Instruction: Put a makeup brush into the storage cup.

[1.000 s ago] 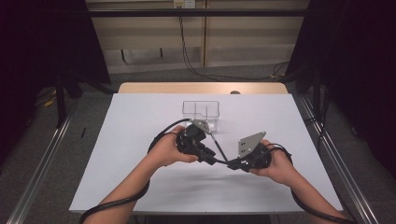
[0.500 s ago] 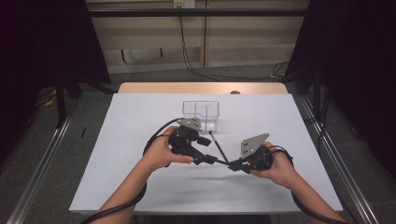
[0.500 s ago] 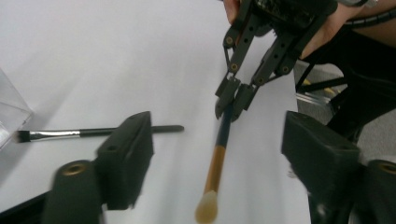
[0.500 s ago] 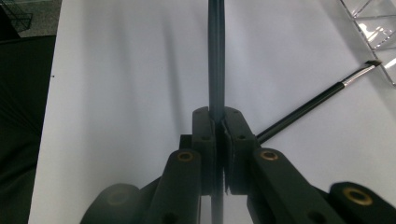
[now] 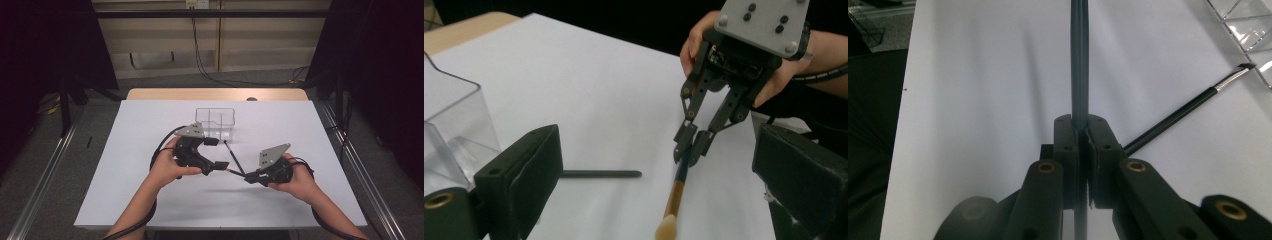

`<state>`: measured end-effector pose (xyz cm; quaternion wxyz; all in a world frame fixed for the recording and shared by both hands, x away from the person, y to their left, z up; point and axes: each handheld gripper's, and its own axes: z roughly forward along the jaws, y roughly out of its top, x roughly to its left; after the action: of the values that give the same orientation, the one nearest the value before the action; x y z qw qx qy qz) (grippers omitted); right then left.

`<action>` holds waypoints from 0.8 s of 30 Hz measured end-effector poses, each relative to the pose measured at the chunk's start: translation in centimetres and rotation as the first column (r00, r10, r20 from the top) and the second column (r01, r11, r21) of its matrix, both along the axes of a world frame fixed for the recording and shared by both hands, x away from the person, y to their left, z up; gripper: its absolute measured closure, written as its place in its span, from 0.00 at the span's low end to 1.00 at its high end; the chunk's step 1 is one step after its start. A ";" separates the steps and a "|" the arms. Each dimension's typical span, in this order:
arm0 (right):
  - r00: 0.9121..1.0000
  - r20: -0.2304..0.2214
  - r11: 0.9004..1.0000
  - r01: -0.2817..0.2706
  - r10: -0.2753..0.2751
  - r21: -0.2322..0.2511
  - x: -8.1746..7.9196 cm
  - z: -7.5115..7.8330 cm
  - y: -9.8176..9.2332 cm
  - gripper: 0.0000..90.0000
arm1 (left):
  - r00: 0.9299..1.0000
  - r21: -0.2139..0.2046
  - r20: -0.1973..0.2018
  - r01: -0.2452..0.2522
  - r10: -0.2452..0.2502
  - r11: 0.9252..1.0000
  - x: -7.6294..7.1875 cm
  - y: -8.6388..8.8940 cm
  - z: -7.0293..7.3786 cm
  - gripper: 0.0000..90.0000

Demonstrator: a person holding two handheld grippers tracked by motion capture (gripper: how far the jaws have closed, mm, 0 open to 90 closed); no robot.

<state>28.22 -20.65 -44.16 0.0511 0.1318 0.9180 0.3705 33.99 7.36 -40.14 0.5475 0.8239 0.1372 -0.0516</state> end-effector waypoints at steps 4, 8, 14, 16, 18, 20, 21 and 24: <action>1.000 -0.007 0.999 0.018 -0.018 0.050 -0.1 -0.2 -0.3 0.95 | 1.000 -0.029 0.009 -0.018 0.018 0.999 0.1 0.4 -0.1 0.06; 0.999 -0.015 0.996 0.033 -0.032 0.088 -0.3 -0.3 -0.5 0.95 | 1.000 -0.048 0.014 -0.022 0.023 0.999 0.1 0.5 -0.3 0.06; 0.998 -0.017 0.991 0.056 -0.055 0.125 -0.2 -0.5 -0.7 0.95 | 1.000 -0.052 0.010 -0.028 0.028 0.998 0.0 0.6 -0.5 0.06; 0.998 -0.016 0.989 0.062 -0.060 0.134 -0.2 -0.5 -0.7 0.95 | 1.000 -0.060 0.001 -0.030 0.031 0.998 0.0 0.7 -0.6 0.06; 0.998 -0.017 0.988 0.065 -0.063 0.142 -0.2 -0.5 -0.7 0.95 | 0.999 -0.061 0.002 -0.035 0.035 0.998 0.1 0.8 -0.7 0.06; 0.998 -0.016 0.986 0.067 -0.065 0.153 -0.2 -0.5 -0.7 0.95 | 0.999 -0.063 -0.003 -0.039 0.038 0.997 0.1 0.8 -0.7 0.06; 0.997 -0.016 0.985 0.071 -0.069 0.156 -0.2 -0.5 -0.7 0.95 | 0.999 -0.066 -0.005 -0.038 0.038 0.997 0.0 0.8 -0.8 0.06; 0.996 -0.021 0.980 0.085 -0.083 0.182 -0.2 -0.4 -0.7 0.95 | 0.999 -0.070 -0.004 -0.039 0.039 0.997 0.1 0.9 -0.9 0.06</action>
<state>27.99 -21.37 -44.55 0.0483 0.1770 0.8740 0.4500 34.06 8.23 -41.03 0.5769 0.8012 0.1519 -0.0469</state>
